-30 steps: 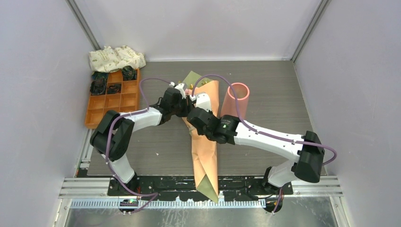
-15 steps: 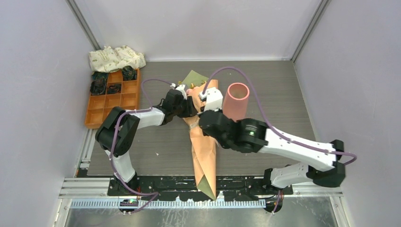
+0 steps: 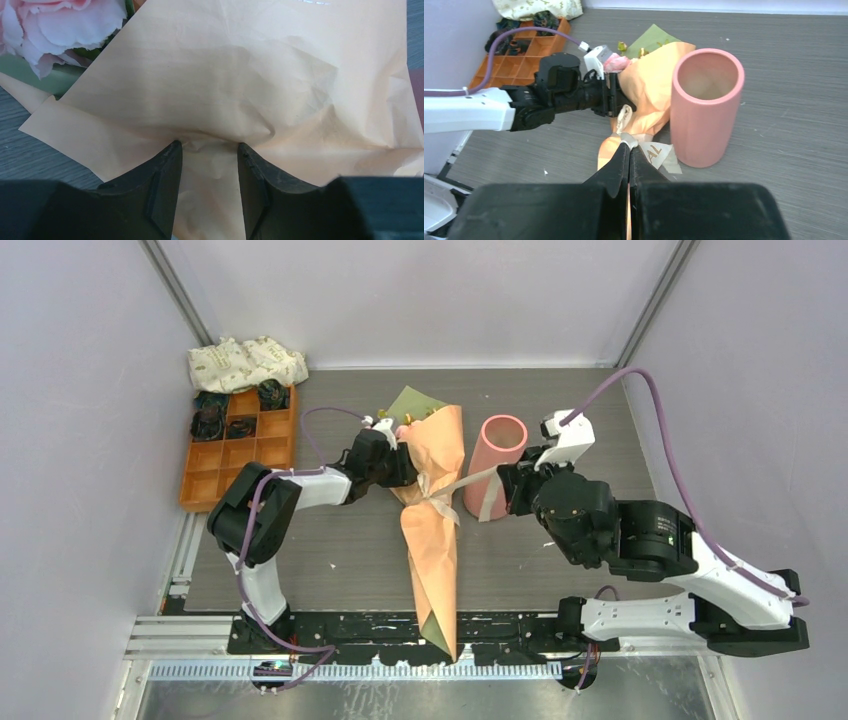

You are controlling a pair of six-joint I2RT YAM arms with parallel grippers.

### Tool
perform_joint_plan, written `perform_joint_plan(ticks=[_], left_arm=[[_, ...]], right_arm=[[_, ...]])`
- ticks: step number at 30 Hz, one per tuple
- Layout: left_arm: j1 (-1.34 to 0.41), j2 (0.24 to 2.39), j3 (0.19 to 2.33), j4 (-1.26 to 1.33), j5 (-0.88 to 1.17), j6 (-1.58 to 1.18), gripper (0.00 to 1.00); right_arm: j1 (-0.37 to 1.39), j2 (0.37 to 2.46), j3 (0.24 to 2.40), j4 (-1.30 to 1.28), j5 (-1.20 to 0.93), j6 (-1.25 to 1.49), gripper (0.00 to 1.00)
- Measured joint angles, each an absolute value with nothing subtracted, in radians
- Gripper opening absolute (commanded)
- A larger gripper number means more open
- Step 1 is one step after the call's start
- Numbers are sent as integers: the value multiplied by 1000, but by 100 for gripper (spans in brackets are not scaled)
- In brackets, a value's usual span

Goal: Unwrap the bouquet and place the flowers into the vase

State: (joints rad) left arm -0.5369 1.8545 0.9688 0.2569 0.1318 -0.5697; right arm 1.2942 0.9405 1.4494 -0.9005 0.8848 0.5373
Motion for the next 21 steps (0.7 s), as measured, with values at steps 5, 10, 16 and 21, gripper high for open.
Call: perform_joint_plan(ticks=[5, 10, 16, 21], left_arm=[[-537, 1855, 970, 255, 131, -569, 45], [-537, 1832, 971, 215, 115, -561, 45], [-537, 1753, 971, 91, 82, -540, 45], [-537, 1679, 971, 29, 68, -535, 45]], right_arm=[[1295, 933, 1449, -994, 938, 581, 6], [1295, 933, 1434, -1143, 997, 720, 28], [1295, 944, 1368, -1445, 1057, 1029, 53], [1294, 989, 1340, -1512, 1044, 1091, 53]])
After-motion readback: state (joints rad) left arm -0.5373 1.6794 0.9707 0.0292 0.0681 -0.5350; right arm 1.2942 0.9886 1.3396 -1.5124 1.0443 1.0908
